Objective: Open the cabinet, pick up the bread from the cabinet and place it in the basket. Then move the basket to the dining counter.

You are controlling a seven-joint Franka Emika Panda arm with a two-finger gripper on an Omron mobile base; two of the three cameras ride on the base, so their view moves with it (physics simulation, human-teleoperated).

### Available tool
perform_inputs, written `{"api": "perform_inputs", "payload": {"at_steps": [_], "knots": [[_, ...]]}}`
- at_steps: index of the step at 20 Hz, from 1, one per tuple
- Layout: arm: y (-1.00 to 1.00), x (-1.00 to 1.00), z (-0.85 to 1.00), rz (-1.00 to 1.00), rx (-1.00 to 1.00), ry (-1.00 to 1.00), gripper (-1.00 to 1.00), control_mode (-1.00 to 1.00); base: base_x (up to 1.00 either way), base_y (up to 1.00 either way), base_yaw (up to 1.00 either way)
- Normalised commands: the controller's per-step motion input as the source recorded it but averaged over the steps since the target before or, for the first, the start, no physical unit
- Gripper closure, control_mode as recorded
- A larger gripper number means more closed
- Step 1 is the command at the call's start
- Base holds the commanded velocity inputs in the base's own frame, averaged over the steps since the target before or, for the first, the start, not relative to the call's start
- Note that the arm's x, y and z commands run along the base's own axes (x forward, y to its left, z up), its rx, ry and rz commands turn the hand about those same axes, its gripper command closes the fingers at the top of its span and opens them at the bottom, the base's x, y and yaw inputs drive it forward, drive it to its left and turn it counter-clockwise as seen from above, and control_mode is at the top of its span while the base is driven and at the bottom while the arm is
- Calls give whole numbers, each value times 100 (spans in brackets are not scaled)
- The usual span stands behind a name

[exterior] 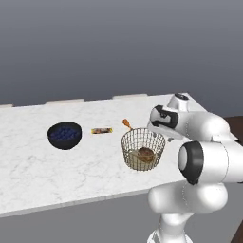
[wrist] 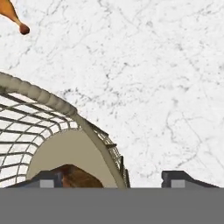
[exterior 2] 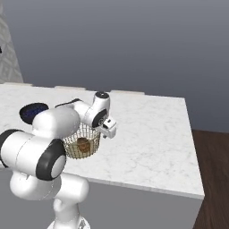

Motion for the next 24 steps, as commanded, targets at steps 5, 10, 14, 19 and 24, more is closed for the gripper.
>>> {"api": "perform_inputs", "payload": {"at_steps": [5,10,14,19,24], "knots": [[18,-70,98,0,-2,2,-100,-100,0,0,0],[84,-89,100,3,-21,-2,-100,-100,0,0,0],[100,-75,92,2,-43,-1,-100,-100,0,0,0],[100,-40,67,1,-61,8,-100,-100,0,0,0],[100,-18,14,0,-56,21,-100,-100,0,0,0]]}}
